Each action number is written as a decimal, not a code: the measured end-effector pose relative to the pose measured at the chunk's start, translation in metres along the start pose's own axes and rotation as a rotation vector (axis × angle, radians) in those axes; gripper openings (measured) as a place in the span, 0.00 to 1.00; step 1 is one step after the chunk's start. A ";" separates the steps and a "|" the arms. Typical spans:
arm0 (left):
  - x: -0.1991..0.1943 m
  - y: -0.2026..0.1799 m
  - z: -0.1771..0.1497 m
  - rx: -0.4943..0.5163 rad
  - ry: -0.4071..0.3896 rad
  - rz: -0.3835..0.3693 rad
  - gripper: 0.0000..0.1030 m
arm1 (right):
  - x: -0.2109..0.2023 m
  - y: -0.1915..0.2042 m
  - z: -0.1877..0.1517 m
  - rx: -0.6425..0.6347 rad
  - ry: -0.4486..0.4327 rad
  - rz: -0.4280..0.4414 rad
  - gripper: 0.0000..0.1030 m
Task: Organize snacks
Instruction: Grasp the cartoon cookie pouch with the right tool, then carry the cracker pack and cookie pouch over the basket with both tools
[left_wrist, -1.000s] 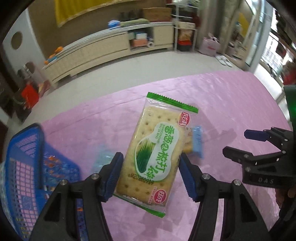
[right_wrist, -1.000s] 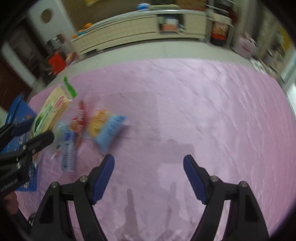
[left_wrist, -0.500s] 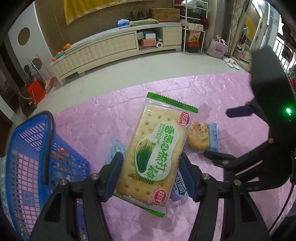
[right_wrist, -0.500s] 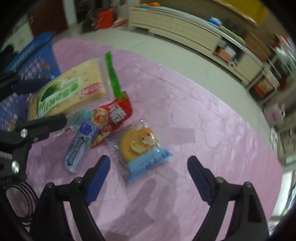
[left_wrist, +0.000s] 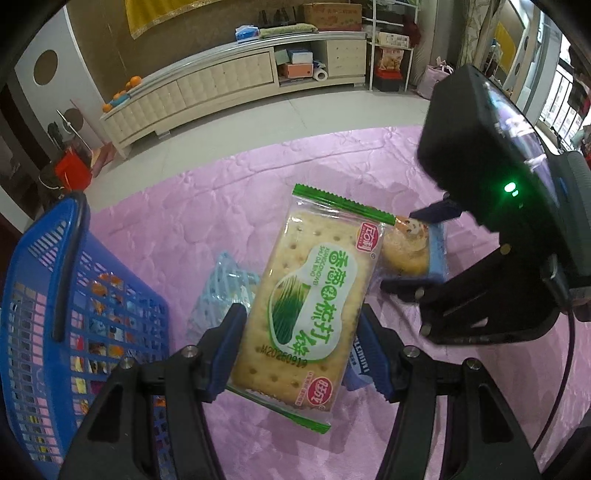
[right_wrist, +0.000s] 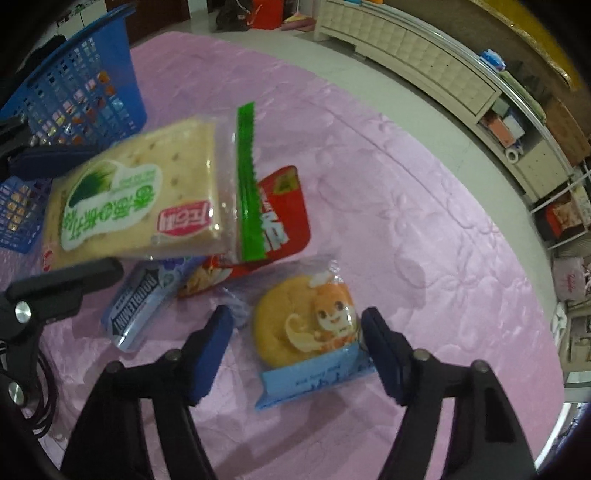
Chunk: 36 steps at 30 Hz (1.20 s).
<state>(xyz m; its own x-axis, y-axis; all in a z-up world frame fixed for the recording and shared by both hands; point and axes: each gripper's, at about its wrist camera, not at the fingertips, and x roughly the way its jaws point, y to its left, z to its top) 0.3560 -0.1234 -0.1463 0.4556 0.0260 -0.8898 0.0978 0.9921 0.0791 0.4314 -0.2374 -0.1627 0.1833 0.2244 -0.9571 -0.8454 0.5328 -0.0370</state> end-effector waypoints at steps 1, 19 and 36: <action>-0.001 0.000 -0.001 0.000 -0.003 -0.007 0.57 | -0.001 -0.003 0.000 0.004 -0.003 0.010 0.57; -0.100 -0.004 -0.038 -0.031 -0.125 -0.083 0.57 | -0.132 0.036 -0.050 0.272 -0.137 -0.013 0.56; -0.209 0.072 -0.081 -0.088 -0.283 -0.072 0.57 | -0.227 0.132 -0.048 0.415 -0.314 -0.003 0.56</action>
<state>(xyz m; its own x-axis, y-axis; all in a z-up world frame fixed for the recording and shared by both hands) 0.1959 -0.0474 0.0088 0.6797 -0.0675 -0.7304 0.0674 0.9973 -0.0295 0.2539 -0.2571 0.0354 0.3811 0.4221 -0.8226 -0.5862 0.7983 0.1380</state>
